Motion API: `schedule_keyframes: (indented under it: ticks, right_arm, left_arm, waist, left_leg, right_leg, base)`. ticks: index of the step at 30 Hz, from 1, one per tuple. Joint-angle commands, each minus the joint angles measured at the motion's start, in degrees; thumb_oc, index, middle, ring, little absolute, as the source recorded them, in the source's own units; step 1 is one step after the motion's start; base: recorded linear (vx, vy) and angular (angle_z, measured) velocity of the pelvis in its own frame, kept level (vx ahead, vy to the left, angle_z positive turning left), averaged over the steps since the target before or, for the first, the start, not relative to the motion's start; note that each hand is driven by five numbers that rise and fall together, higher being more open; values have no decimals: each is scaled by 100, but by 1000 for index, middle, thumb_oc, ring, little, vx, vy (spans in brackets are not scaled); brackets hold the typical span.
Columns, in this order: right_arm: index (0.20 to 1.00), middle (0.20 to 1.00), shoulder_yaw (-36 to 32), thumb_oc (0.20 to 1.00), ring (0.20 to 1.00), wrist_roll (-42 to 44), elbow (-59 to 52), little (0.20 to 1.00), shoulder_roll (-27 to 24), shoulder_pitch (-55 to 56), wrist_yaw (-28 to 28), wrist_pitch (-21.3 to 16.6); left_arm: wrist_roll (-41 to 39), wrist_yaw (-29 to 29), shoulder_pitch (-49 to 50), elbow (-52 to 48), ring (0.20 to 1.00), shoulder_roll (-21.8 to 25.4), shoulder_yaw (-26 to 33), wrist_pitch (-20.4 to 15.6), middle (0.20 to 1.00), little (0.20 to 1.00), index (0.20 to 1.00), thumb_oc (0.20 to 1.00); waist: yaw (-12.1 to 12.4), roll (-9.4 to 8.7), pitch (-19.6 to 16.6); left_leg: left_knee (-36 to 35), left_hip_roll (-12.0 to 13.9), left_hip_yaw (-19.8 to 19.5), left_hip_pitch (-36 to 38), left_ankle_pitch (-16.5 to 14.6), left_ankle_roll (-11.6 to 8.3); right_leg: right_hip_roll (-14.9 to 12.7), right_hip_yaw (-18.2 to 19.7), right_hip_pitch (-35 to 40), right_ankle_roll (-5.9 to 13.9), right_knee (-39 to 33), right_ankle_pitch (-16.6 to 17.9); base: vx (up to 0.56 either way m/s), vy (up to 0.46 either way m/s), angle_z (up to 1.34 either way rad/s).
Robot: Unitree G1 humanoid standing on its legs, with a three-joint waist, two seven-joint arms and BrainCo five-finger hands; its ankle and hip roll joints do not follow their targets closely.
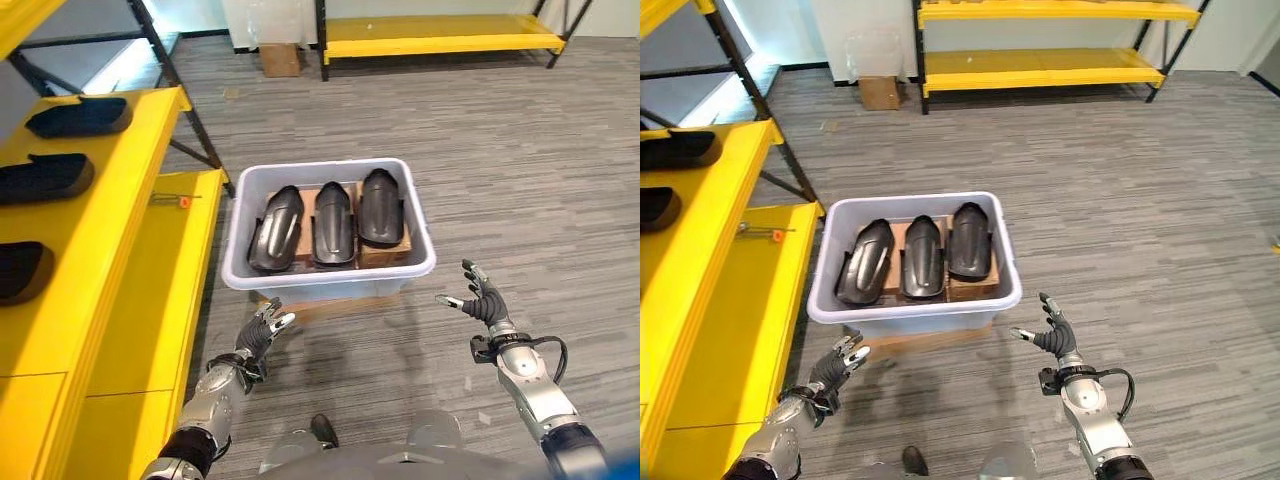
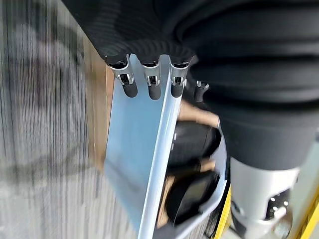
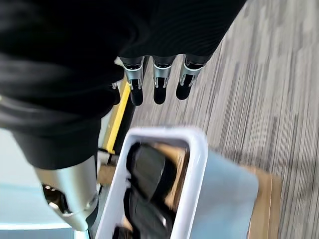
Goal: Move parts from the plastic box to the shelf.
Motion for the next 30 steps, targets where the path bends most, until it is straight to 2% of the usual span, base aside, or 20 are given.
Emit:
schedule_keyframes:
  ticks: [1, 2, 3, 4, 6, 7, 8, 9, 10, 11, 12, 20, 23, 30]
  right_arm:
    - [1000, 1000, -89, 1000, 1000, 89, -81, 1000, -83, -260, -201, -181]
    - [1000, 1000, -70, 1000, 1000, 190, -85, 1000, -79, -291, -190, -118]
    - [1000, 1000, -37, 1000, 1000, 180, -101, 1000, -71, -315, -200, -111]
    - [1000, 1000, -32, 1000, 1000, 162, -114, 1000, -78, -313, -193, -122]
    - [1000, 1000, -43, 1000, 1000, 207, -145, 1000, -81, -306, -134, -168]
    - [1000, 1000, -59, 1000, 1000, 259, -172, 1000, -79, -300, -133, -181]
    - [1000, 1000, -65, 1000, 1000, 286, -186, 1000, -66, -287, -149, -171]
    - [1000, 1000, -94, 1000, 1000, 365, -194, 1000, -41, -218, -193, -124]
    - [1000, 1000, -118, 1000, 1000, 462, -208, 1000, -36, -172, -186, -24]
    - [1000, 1000, -111, 1000, 1000, 565, -82, 1000, 57, -157, -215, 132]
    - [1000, 1000, 0, 1000, 1000, 553, 143, 1000, 127, -252, -355, 99]
    - [1000, 1000, 177, 1000, 1000, 675, 415, 1000, 229, -378, -421, 270]
    - [1000, 1000, 238, 1000, 1000, 561, 381, 1000, 295, -330, -424, 298]
    - [1000, 1000, 265, 1000, 1000, 449, 405, 1000, 293, -311, -368, 347]
  left_arm:
    - [54, -57, 126, -396, 1000, -114, -23, -248, 1000, 1000, 1000, 1000]
    - [12, -79, 133, -387, 1000, -130, -30, -247, 1000, 1000, 1000, 1000]
    - [-44, -169, 98, -364, 1000, -169, -43, -189, 1000, 1000, 1000, 1000]
    - [-12, -183, 76, -358, 1000, -191, -51, -172, 1000, 1000, 1000, 1000]
    - [54, -202, 8, -378, 1000, -217, -91, -160, 1000, 1000, 1000, 1000]
    - [56, -215, -35, -429, 1000, -219, -159, -135, 1000, 1000, 1000, 1000]
    - [103, -227, -49, -455, 1000, -225, -199, -123, 1000, 1000, 1000, 1000]
    - [182, -239, -66, -474, 1000, -249, -319, -127, 1000, 1000, 1000, 1000]
    - [210, -275, -60, -464, 1000, -260, -384, -144, 1000, 1000, 1000, 1000]
    - [388, -369, -130, -443, 1000, -320, -513, -112, 1000, 1000, 1000, 1000]
    - [429, -464, -197, -428, 1000, -372, -666, -81, 1000, 1000, 1000, 1000]
    - [407, -456, -327, -507, 1000, -418, -818, 26, 1000, 1000, 1000, 1000]
    - [284, -439, -292, -491, 1000, -455, -755, -52, 1000, 1000, 1000, 1000]
    - [324, -470, -271, -598, 1000, -450, -772, -57, 1000, 1000, 1000, 1000]
  waist:
    - [40, 134, -133]
    - [11, 134, -104]
    - [-70, 126, -50]
    - [-104, 118, -21]
    - [-170, 67, 78]
    - [-213, -19, 133]
    - [-239, -36, 158]
    - [-320, -58, 190]
    - [-367, -55, 191]
    - [-398, -65, 130]
    - [-352, -90, 29]
    - [-349, -43, -106]
    - [-396, -2, -87]
    - [-434, 23, -44]
  left_leg:
    - [-132, 35, -189, -400, 177, 29]
    - [-137, 42, -230, -365, 165, 24]
    - [-136, 62, -323, -287, 166, -16]
    - [-147, 68, -360, -216, 157, -39]
    - [-174, 100, -376, 1, 78, -113]
    - [-199, 72, -419, 147, -28, -159]
    - [-218, 59, -470, 210, -81, -168]
    - [-243, 31, -645, 294, -153, -178]
    - [-260, 41, -713, 330, -161, -195]
    - [-304, 71, -732, 370, -69, -301]
    - [-331, 76, -675, 332, 111, -374]
    - [-425, 110, -564, 413, 164, -417]
    - [-402, 137, -531, 511, 57, -402]
    - [-226, 178, -426, 479, -11, -368]
  right_leg:
    - [589, -395, 169, -59, 336, -487]
    - [742, -347, 13, -71, 291, -574]
    - [1048, -354, -221, -111, -76, -767]
    - [1114, -393, -323, -115, -290, -765]
    - [1127, -604, -537, -118, -1112, -581]
    - [1131, -675, -694, -30, -1903, -217]
    - [1150, -645, -766, 23, -2142, 11]
    - [1239, -388, -916, 96, -2389, 219]
    - [1332, -277, -914, 85, -2476, 154]
    - [1417, -306, -585, -30, -2915, -103]
    - [1487, -359, -264, -167, -3329, -45]
    - [1624, -390, 125, -263, -3606, -178]
    - [1623, -382, 178, -220, -3501, -357]
    - [1617, -409, 176, -273, -3347, -436]
  base:
    - [97, 98, 11]
    - [115, -1, 0]
    - [91, -66, -4]
    - [113, -109, 3]
    - [104, -129, 24]
    - [115, -150, 30]
    - [153, -189, 12]
    - [113, -145, 24]
    - [142, -197, 57]
    - [126, -215, 112]
    - [113, -179, 109]
    - [71, -71, -1]
    - [103, -71, -28]
    - [33, -71, 0]
